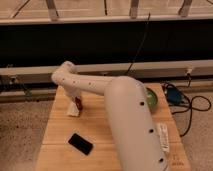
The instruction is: Place the pepper on the white sponge
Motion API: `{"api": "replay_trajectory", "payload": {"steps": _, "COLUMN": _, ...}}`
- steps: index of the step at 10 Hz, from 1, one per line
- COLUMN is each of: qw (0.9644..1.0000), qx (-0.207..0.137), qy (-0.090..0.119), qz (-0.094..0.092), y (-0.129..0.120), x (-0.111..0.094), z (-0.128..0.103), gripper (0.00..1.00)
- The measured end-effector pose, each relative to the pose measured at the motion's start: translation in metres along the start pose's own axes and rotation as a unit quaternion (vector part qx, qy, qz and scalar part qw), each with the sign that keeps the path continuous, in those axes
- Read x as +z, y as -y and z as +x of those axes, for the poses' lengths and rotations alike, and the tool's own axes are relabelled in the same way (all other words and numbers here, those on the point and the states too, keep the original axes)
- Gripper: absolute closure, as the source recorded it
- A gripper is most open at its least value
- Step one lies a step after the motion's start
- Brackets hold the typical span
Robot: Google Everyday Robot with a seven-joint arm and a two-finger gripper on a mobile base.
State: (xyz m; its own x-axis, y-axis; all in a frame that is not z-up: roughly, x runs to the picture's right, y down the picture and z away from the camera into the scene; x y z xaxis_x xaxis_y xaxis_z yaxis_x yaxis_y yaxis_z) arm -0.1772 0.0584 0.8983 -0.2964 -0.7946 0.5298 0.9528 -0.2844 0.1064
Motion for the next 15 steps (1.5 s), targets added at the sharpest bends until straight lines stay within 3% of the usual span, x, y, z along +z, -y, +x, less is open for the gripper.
{"api": "replay_trajectory", "payload": {"steps": 2, "qw": 1.0000, "qx": -0.003, "qy": 0.000, "qz": -0.001, "y": 0.0023, "x": 0.0011, "z": 0.0009, "gripper": 0.80}}
{"api": "replay_trajectory", "payload": {"steps": 4, "qw": 1.0000, "qx": -0.005, "qy": 0.001, "qz": -0.001, "y": 0.0029, "x": 0.0018, "z": 0.0014, "gripper": 0.76}}
{"api": "replay_trajectory", "payload": {"steps": 8, "qw": 0.9999, "qx": -0.014, "qy": 0.001, "qz": -0.002, "y": 0.0077, "x": 0.0042, "z": 0.0021, "gripper": 0.45}}
{"api": "replay_trajectory", "payload": {"steps": 11, "qw": 0.9998, "qx": -0.017, "qy": 0.001, "qz": -0.003, "y": 0.0089, "x": 0.0054, "z": 0.0027, "gripper": 0.36}}
{"api": "replay_trajectory", "payload": {"steps": 13, "qw": 0.9998, "qx": -0.019, "qy": 0.000, "qz": -0.003, "y": 0.0098, "x": 0.0061, "z": 0.0031, "gripper": 0.22}}
{"api": "replay_trajectory", "payload": {"steps": 15, "qw": 0.9998, "qx": -0.022, "qy": 0.000, "qz": -0.004, "y": 0.0110, "x": 0.0065, "z": 0.0035, "gripper": 0.20}}
